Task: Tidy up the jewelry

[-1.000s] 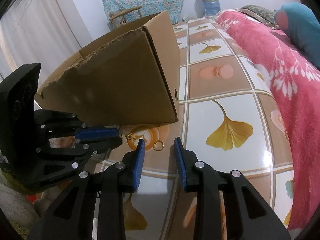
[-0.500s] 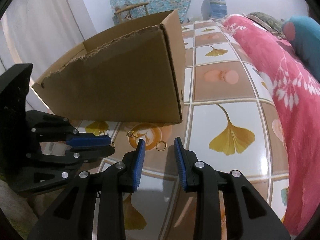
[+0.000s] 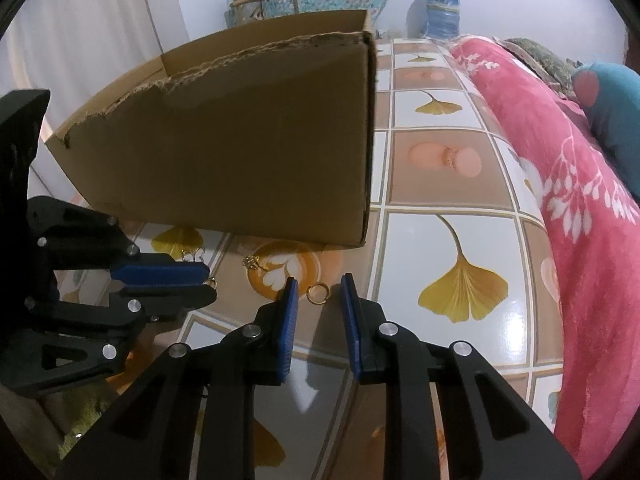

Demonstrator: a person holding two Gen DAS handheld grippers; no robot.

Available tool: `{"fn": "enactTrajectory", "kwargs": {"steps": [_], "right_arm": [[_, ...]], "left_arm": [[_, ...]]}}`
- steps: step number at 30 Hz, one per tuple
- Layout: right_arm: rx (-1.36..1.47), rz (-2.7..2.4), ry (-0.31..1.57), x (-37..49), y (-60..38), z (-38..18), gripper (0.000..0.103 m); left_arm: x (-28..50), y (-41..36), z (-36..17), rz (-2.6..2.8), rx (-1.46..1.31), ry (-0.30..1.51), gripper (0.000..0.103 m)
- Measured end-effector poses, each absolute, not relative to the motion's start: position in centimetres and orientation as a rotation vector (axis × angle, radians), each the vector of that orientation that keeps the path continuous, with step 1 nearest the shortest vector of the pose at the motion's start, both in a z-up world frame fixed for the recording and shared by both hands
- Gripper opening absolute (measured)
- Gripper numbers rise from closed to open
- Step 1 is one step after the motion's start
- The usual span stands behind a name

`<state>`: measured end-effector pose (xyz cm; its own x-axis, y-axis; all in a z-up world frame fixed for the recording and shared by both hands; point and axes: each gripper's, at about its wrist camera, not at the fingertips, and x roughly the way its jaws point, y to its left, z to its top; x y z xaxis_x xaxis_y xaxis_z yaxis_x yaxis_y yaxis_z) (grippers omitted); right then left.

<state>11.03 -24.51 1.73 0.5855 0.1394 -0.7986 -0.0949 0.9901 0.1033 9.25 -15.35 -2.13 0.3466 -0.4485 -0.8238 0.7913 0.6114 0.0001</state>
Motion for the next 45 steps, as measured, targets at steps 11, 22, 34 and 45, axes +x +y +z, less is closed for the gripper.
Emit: {"fn": "enactTrajectory", "kwargs": {"steps": [11, 22, 34, 45], "right_arm": [[0.059, 0.118, 0.96, 11.3, -24.2, 1.9, 0.011], [0.116, 0.122, 0.942, 11.1, -24.7, 1.8, 0.01], [0.132, 0.114, 0.906, 10.4, -25.2, 2.8, 0.01], [0.106, 0.135, 0.769, 8.1, -24.9, 9.1, 0.01]], "left_arm": [[9.2, -15.4, -2.1, -0.837, 0.437, 0.897, 0.01], [9.2, -15.2, -2.0, -0.843, 0.438, 0.89, 0.01], [8.7, -15.3, -1.4, -0.844, 0.441, 0.87, 0.01], [6.9, -13.2, 5.9, -0.878, 0.36, 0.672, 0.01]]}}
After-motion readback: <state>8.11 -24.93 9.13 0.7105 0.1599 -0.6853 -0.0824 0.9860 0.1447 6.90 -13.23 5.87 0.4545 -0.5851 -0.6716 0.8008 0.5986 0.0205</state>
